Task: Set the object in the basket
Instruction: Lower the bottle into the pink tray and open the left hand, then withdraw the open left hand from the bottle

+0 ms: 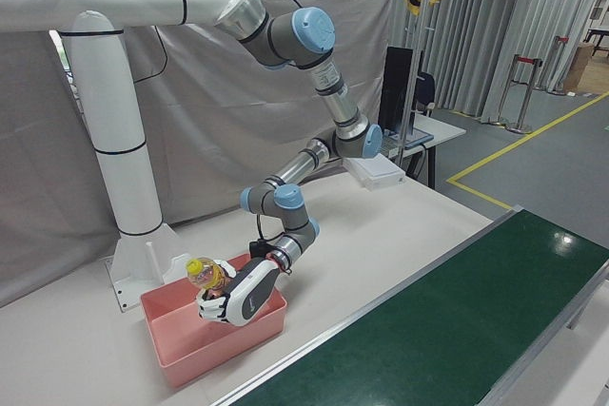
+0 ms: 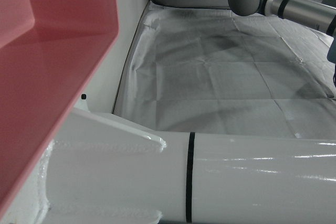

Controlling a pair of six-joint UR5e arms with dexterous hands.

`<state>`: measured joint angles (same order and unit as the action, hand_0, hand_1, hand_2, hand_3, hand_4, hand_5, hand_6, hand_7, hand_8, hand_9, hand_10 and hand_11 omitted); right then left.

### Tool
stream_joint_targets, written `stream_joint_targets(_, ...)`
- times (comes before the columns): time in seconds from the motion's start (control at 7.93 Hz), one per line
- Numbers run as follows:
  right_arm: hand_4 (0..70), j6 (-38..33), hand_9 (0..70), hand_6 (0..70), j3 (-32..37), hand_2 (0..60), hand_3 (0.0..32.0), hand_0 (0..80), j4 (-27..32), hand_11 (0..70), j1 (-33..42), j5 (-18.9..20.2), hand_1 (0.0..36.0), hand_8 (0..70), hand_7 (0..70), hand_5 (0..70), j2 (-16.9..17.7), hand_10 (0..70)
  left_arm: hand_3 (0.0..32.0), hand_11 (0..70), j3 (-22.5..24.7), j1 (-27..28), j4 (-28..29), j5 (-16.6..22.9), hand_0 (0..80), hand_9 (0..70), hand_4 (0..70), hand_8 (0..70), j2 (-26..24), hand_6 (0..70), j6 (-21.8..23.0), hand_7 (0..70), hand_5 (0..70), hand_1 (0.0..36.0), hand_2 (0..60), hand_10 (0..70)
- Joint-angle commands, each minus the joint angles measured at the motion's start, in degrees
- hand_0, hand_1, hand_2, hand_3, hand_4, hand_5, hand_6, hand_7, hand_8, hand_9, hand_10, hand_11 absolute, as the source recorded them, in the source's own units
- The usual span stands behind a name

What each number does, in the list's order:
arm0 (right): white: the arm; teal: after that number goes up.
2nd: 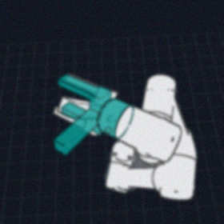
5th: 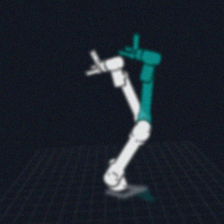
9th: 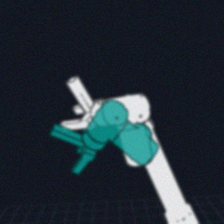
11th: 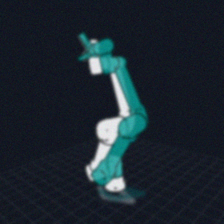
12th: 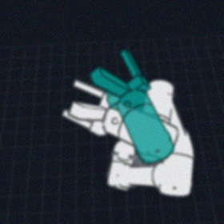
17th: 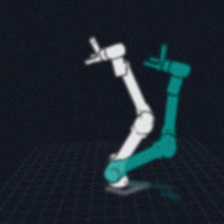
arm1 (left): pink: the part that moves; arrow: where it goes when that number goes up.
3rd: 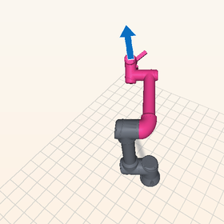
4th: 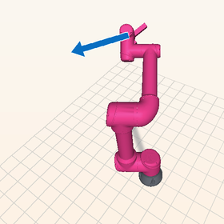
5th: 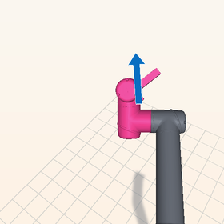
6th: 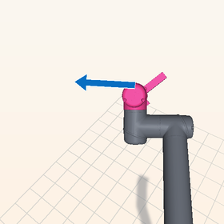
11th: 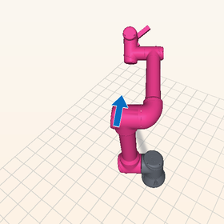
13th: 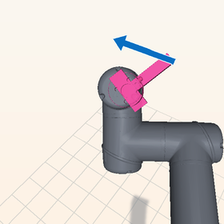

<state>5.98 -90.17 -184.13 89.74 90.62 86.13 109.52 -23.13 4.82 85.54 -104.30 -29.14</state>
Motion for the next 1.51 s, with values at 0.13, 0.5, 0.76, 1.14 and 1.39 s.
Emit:
stream_joint_targets(0.13, 0.0, 0.0, 0.0, 0.0, 0.0, 0.0, 0.0, 0.0, 0.0, 0.0, 0.0, 0.0, 0.0, 0.0, 0.0, 0.0, 0.0, 0.0, 0.0, 40.4, 0.78, 0.1, 5.03, -0.38, 51.9, 20.8, 19.3, 16.1, 3.49, 0.2, 0.75, 15.9, 40.0, 10.6, 0.0, 27.2)
stream_joint_targets(0.5, 0.0, 0.0, 0.0, 0.0, 0.0, 0.0, 0.0, 0.0, 0.0, 0.0, 0.0, 0.0, 0.0, 0.0, 0.0, 0.0, 0.0, 0.0, 1.0, 0.0, 4.02, 0.02, 4.42, -0.12, 52.0, 4.7, 4.3, 6.8, 4.1, 0.0, 0.84, 6.0, 11.0, 13.4, 0.0, 0.0)
stream_joint_targets(0.76, 0.0, 0.0, 0.0, 0.0, 0.0, 0.0, 0.0, 0.0, 0.0, 0.0, 0.0, 0.0, 0.0, 0.0, 0.0, 0.0, 0.0, 0.0, 0.6, 0.0, 4.82, 0.02, 3.97, -0.11, 52.3, 2.3, 4.0, 4.9, 4.28, 0.0, 0.84, 4.8, 7.0, 12.7, 0.0, 0.0)
stream_joint_targets(1.14, 0.0, 0.0, 0.0, 0.0, 0.0, 0.0, 0.0, 0.0, 0.0, 0.0, 0.0, 0.0, 0.0, 0.0, 0.0, 0.0, 0.0, 0.0, 0.0, 0.0, 5.0, -0.51, 4.06, -0.46, 52.3, 1.3, 2.7, 4.3, 5.69, 0.0, 1.88, 4.1, 5.3, 11.7, 0.0, 0.0)
stream_joint_targets(1.39, 0.0, 0.0, 0.0, 0.0, 0.0, 0.0, 0.0, 0.0, 0.0, 0.0, 0.0, 0.0, 0.0, 0.0, 0.0, 0.0, 0.0, 0.0, 0.0, 0.0, 5.0, -3.48, 3.97, -0.38, 52.3, 1.7, 2.9, 4.1, 5.69, 0.0, 4.88, 4.0, 7.2, 11.2, 0.0, 0.0)
